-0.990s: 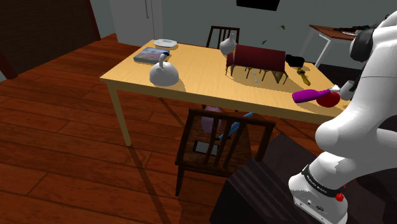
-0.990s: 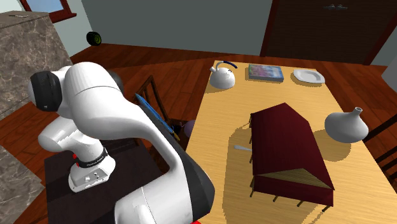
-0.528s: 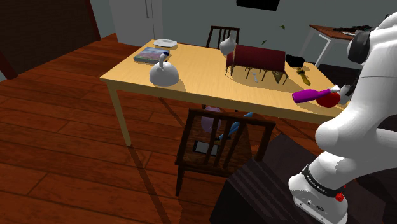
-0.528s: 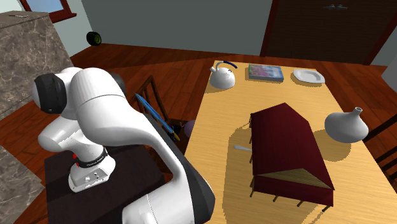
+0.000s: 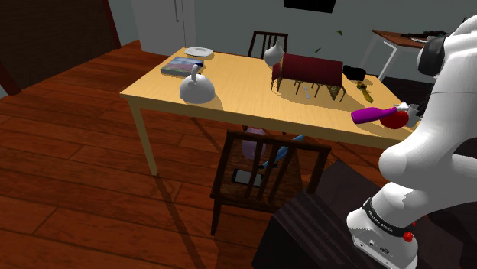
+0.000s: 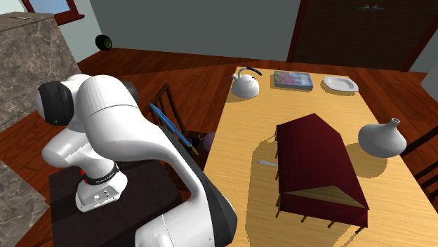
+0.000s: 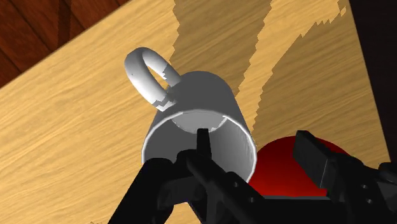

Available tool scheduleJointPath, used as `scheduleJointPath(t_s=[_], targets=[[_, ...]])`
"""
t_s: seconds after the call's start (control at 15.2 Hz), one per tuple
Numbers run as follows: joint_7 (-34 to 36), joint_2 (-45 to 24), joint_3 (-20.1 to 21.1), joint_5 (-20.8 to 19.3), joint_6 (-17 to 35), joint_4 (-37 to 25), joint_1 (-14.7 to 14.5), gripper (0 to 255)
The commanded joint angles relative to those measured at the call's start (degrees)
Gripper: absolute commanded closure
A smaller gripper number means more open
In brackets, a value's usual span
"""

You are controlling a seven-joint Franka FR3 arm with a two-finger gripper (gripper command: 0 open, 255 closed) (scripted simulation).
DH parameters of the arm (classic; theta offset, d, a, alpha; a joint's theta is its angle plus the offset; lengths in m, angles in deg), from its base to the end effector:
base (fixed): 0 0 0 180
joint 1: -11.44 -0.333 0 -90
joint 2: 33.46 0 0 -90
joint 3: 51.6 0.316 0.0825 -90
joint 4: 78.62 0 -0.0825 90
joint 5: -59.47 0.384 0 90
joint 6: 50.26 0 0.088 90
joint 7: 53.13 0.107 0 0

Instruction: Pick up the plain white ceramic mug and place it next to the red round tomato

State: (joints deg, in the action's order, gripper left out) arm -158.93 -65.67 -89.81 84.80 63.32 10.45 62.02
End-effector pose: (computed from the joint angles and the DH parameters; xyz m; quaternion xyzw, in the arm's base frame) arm 0.1109 -0.6758 0.3733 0.9949 0.0955 0.0335 0.0028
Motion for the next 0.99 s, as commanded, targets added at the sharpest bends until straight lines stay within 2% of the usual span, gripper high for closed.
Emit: scheduleJointPath(t_s=[0.0, 0.2, 0.46, 0.92], targets=[[0.0, 0.0, 0.0, 0.0, 0.0, 0.0, 0.0, 0], [0.0, 0.0, 0.0, 0.0, 0.0, 0.0, 0.0, 0], [1.2, 2.3, -1.2, -1.8, -5.8, -4.1, 0.1, 0], [1.2, 2.3, -1.2, -1.8, -5.8, -4.1, 0.1, 0]])
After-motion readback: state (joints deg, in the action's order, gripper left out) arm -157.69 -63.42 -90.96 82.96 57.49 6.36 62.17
